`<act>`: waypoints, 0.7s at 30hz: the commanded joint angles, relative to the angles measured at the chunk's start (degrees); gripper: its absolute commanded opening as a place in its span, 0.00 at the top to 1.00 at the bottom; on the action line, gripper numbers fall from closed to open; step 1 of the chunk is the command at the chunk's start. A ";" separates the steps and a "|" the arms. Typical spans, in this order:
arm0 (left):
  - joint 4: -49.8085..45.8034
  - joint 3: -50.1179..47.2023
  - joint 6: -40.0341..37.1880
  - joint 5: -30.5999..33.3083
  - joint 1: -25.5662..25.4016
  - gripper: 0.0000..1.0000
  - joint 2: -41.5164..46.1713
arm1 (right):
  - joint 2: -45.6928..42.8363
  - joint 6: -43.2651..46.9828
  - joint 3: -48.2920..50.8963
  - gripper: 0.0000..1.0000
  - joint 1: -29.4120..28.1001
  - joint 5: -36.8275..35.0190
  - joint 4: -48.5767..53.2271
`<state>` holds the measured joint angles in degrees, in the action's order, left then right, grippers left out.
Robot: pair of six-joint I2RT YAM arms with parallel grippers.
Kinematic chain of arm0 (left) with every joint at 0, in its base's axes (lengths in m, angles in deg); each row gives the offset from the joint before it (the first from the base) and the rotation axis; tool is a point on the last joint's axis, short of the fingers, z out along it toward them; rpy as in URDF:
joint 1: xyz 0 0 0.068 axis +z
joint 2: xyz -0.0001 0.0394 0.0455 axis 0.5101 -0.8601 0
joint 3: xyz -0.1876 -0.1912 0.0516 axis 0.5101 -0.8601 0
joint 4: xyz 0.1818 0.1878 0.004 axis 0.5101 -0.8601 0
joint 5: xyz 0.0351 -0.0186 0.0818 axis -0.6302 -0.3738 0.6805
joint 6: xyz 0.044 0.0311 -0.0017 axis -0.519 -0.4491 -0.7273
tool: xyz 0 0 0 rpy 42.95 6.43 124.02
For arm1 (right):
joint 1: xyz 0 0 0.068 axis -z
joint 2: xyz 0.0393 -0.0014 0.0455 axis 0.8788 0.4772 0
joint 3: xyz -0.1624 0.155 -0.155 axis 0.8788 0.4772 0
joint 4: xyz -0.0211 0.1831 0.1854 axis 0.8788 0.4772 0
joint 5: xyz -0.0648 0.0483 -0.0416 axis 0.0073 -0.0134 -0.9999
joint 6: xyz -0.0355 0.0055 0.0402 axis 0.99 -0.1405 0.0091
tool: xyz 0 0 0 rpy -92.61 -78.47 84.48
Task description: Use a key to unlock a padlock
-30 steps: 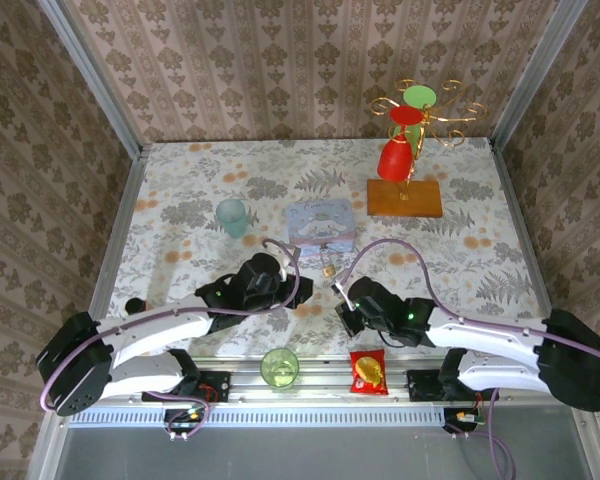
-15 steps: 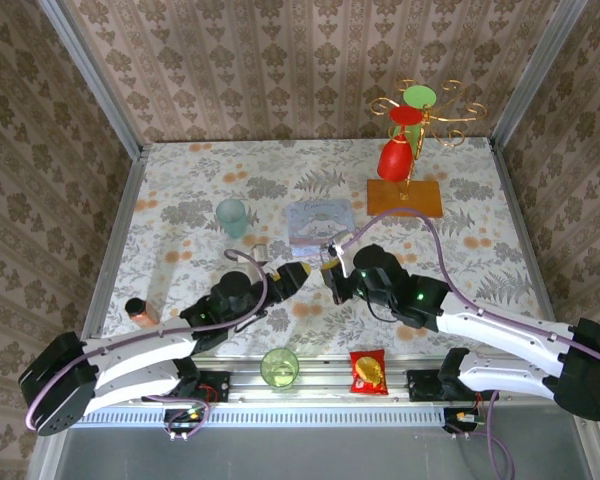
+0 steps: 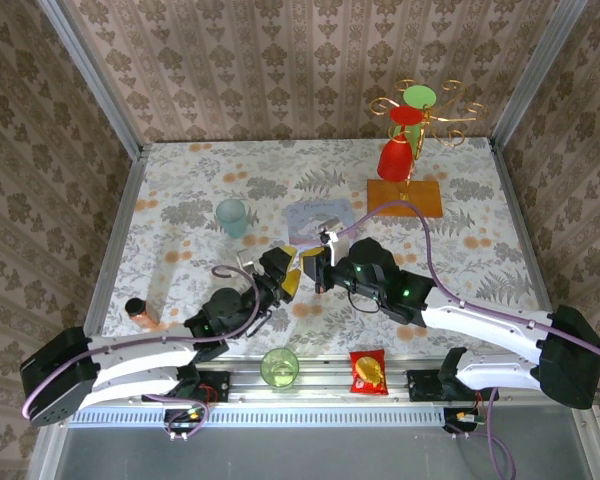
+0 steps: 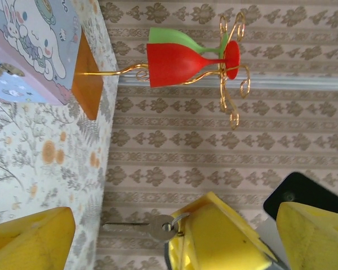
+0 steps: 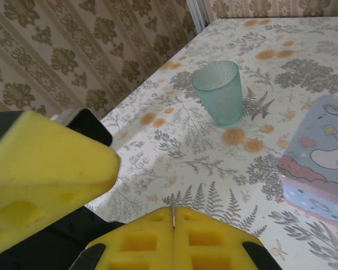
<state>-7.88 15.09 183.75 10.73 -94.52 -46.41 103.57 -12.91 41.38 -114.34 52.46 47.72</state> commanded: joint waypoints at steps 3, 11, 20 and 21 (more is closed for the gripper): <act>13.72 -1.21 6.46 5.37 -1.19 0.05 -6.86 | -0.43 -2.73 2.29 1.00 -0.84 1.24 -7.46; 21.66 -0.33 9.05 5.00 -1.33 0.06 -14.50 | 3.34 -2.09 2.58 1.00 -2.70 1.13 -10.34; 20.63 -2.91 6.87 6.50 -0.33 0.36 -9.90 | 2.63 -2.87 5.81 1.00 -3.06 0.38 -12.09; 20.48 -2.80 6.78 6.20 -0.34 0.40 -9.98 | 2.48 -2.74 5.89 1.00 -3.06 0.38 -12.04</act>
<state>9.98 12.64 191.40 16.68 -95.09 -57.40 106.56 -14.98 46.19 -117.05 52.81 37.21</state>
